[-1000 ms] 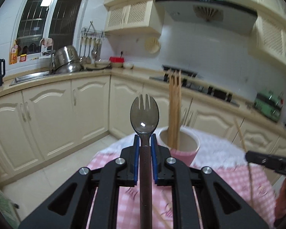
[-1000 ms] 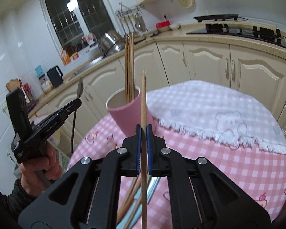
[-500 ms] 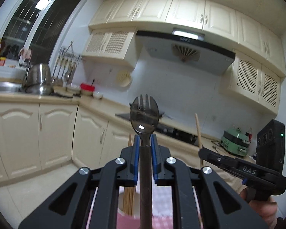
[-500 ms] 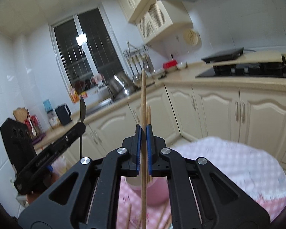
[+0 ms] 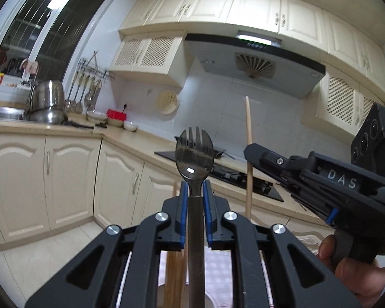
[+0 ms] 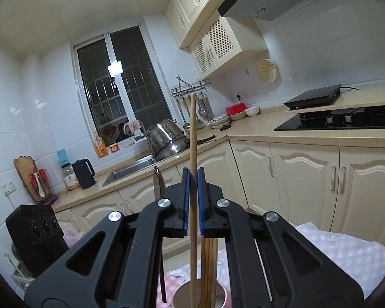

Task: Organize utensils
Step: 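Lift the spoon with the left tool while the right tool carries a chopstick to the cup, then lower both tools to the loose chopsticks and each grasp one wooden chopstick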

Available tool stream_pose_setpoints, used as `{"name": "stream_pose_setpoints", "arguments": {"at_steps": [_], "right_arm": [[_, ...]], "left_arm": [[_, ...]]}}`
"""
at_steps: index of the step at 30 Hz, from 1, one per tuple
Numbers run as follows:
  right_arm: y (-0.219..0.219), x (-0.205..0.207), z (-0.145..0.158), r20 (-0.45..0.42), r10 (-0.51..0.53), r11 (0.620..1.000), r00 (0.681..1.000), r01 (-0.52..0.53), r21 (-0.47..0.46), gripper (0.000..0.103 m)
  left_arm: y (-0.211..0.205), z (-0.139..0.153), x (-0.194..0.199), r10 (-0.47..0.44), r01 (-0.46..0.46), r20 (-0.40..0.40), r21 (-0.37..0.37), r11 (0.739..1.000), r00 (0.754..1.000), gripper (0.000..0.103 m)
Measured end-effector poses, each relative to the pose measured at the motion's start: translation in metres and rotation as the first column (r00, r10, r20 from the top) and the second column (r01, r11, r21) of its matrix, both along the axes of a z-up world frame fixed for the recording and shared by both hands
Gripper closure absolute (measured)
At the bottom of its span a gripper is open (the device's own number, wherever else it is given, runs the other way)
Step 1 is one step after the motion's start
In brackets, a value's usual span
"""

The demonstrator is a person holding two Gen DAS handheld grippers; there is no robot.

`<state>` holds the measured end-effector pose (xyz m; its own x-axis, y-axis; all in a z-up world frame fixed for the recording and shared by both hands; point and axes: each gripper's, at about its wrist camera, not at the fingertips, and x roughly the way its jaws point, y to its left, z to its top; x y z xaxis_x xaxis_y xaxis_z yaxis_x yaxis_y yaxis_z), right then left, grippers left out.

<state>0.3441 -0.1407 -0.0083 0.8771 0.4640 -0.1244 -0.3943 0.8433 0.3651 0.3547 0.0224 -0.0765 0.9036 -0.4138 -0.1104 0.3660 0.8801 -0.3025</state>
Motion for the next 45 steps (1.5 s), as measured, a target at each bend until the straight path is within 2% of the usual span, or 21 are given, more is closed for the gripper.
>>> {"name": "stream_pose_setpoints", "arguments": {"at_steps": [7,17,18,19,20,21,22,23,25,28,33,40,45], "right_arm": [[0.006,0.017,-0.030,-0.064,0.004,1.000,0.998,-0.005,-0.010,0.097],[0.009,0.010,-0.045,-0.128,0.010,0.997,0.992,-0.019,-0.070,0.096],[0.009,0.010,-0.047,-0.145,0.011,0.997,0.989,-0.022,-0.079,0.092],[0.008,0.009,-0.048,-0.163,0.004,0.996,0.987,-0.019,-0.089,0.084],[0.006,0.007,-0.050,-0.173,-0.004,0.996,0.985,-0.012,-0.091,0.047],[0.002,0.003,-0.050,-0.170,-0.021,0.997,0.985,0.008,-0.081,0.013],[-0.001,0.000,-0.050,-0.163,-0.032,0.997,0.986,0.021,-0.074,0.012],[-0.004,-0.002,-0.050,-0.165,-0.039,0.997,0.986,0.027,-0.073,0.012],[-0.012,-0.006,-0.051,-0.180,-0.050,0.997,0.982,0.039,-0.066,0.012],[-0.026,-0.013,-0.050,-0.211,-0.089,0.995,0.973,0.079,-0.056,0.007],[-0.042,-0.025,-0.052,-0.247,-0.125,0.992,0.961,0.113,-0.062,0.006],[-0.056,-0.046,-0.057,-0.314,-0.142,0.988,0.939,0.113,-0.108,0.006],[-0.065,-0.058,-0.070,-0.397,-0.149,0.985,0.906,0.102,-0.137,0.006]], "left_arm": [[0.009,-0.025,0.013,0.005,-0.005,-0.047,-0.004,1.000,0.999,0.092],[0.005,-0.045,0.014,-0.012,0.014,-0.080,0.017,1.000,0.997,0.091],[0.005,-0.047,0.012,-0.014,0.016,-0.085,0.027,1.000,0.996,0.086],[0.006,-0.047,0.009,-0.011,0.014,-0.086,0.033,0.999,0.996,0.073],[0.006,-0.046,0.006,-0.005,0.008,-0.085,0.034,0.999,0.996,0.067],[0.009,-0.046,0.002,0.003,0.000,-0.086,0.034,0.999,0.996,0.056],[0.012,-0.045,-0.002,0.011,-0.009,-0.089,0.032,0.999,0.996,0.046],[0.014,-0.044,-0.006,0.022,-0.019,-0.088,0.033,0.999,0.996,0.042],[0.019,-0.040,-0.013,0.041,-0.038,-0.087,0.043,0.998,0.995,0.026],[0.025,-0.032,-0.026,0.087,-0.082,-0.082,0.069,0.994,0.993,0.016],[0.030,-0.018,-0.051,0.132,-0.119,-0.093,0.131,0.984,0.987,0.009],[0.031,-0.010,-0.082,0.190,-0.161,-0.128,0.208,0.965,0.973,0.009],[0.027,-0.012,-0.104,0.228,-0.179,-0.162,0.272,0.946,0.960,0.009]]}}
